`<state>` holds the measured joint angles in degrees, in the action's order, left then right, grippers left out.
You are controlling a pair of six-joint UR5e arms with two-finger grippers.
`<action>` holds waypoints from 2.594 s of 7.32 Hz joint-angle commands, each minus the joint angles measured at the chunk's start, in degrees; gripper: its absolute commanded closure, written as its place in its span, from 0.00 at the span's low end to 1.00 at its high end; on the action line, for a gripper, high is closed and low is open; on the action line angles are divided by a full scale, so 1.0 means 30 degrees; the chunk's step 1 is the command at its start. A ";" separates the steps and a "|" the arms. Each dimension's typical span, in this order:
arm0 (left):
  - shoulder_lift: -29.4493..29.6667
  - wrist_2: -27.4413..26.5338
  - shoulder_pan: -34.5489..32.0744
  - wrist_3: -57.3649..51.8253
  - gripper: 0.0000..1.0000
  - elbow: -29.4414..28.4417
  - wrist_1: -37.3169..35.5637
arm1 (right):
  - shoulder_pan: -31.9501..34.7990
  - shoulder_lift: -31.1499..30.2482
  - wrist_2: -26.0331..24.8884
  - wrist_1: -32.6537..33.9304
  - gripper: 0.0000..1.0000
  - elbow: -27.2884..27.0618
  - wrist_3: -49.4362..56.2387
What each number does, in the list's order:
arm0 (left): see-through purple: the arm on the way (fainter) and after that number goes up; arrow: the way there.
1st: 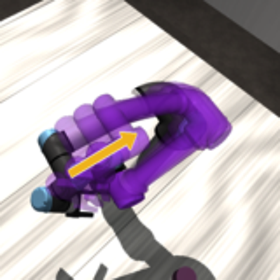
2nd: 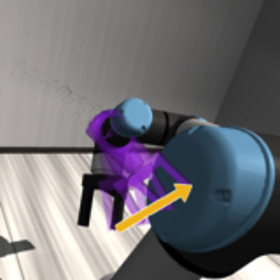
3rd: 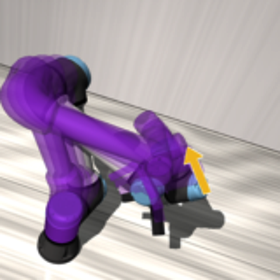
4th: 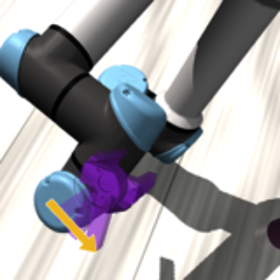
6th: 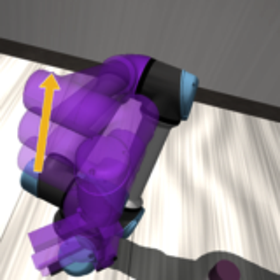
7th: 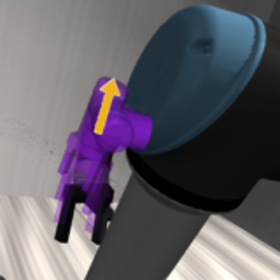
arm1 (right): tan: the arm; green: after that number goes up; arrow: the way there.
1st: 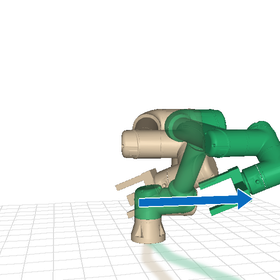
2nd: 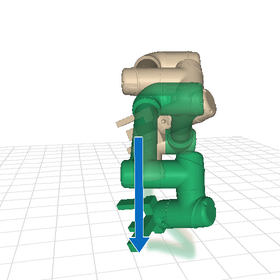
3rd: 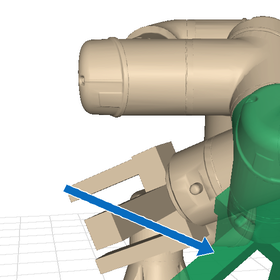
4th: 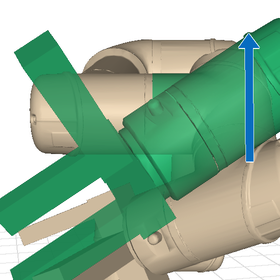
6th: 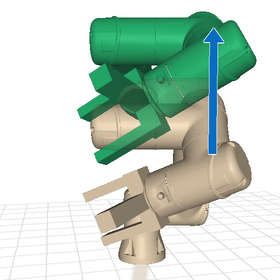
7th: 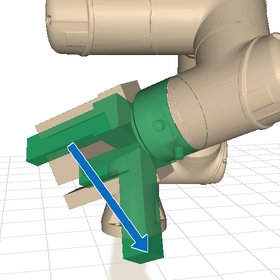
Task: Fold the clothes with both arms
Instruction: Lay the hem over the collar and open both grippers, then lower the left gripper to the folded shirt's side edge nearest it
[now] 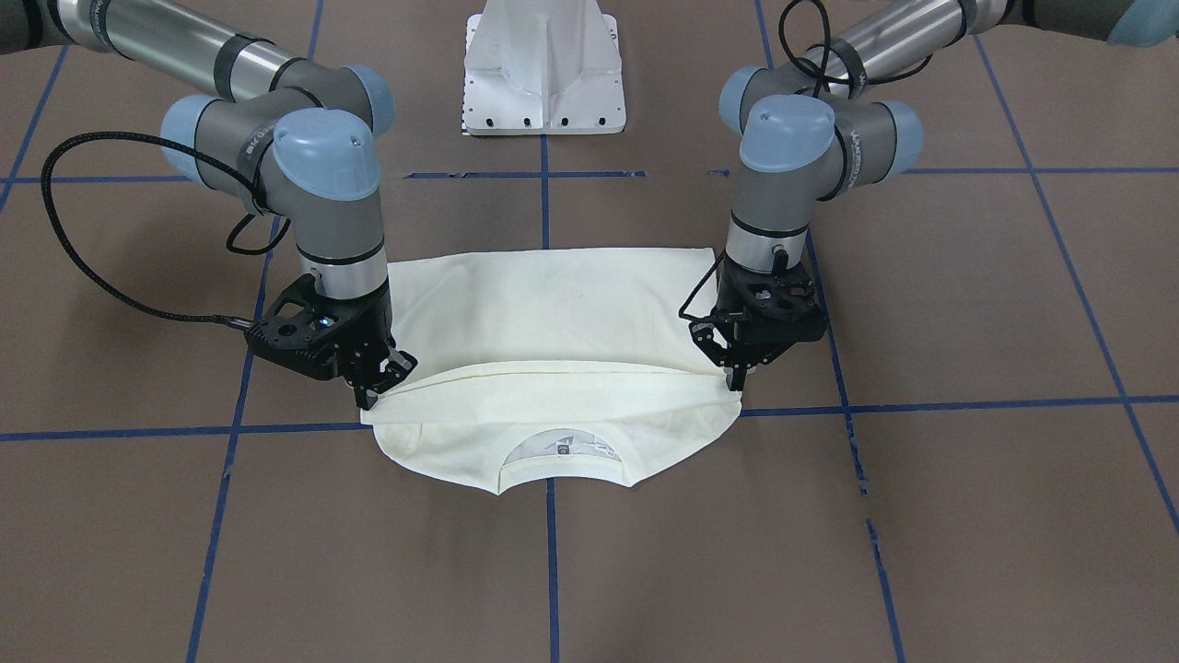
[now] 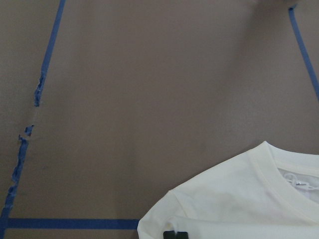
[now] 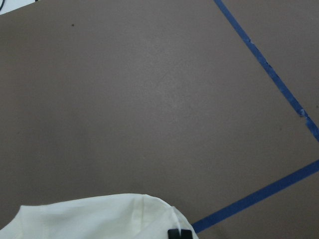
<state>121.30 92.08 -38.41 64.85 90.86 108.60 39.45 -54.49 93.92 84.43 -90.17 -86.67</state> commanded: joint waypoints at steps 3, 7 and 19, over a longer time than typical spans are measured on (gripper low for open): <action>-0.0089 0.0097 0.0001 -0.0430 0.20 -0.0842 0.1118 | -0.0140 -0.0147 -0.0249 -0.0164 0.01 0.0703 0.0472; -0.3386 0.0592 0.0380 -0.2284 0.00 0.3712 0.1735 | 0.0591 -0.1345 0.0568 -0.0222 0.00 -0.2132 0.3227; -0.7474 -0.1482 0.6709 0.3023 1.00 0.4870 0.6748 | 0.0562 -0.1555 0.0568 -0.0340 0.00 -0.2696 0.2905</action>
<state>98.78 88.35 -19.07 73.91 105.48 128.85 41.13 -59.14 95.59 83.45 -98.26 -77.92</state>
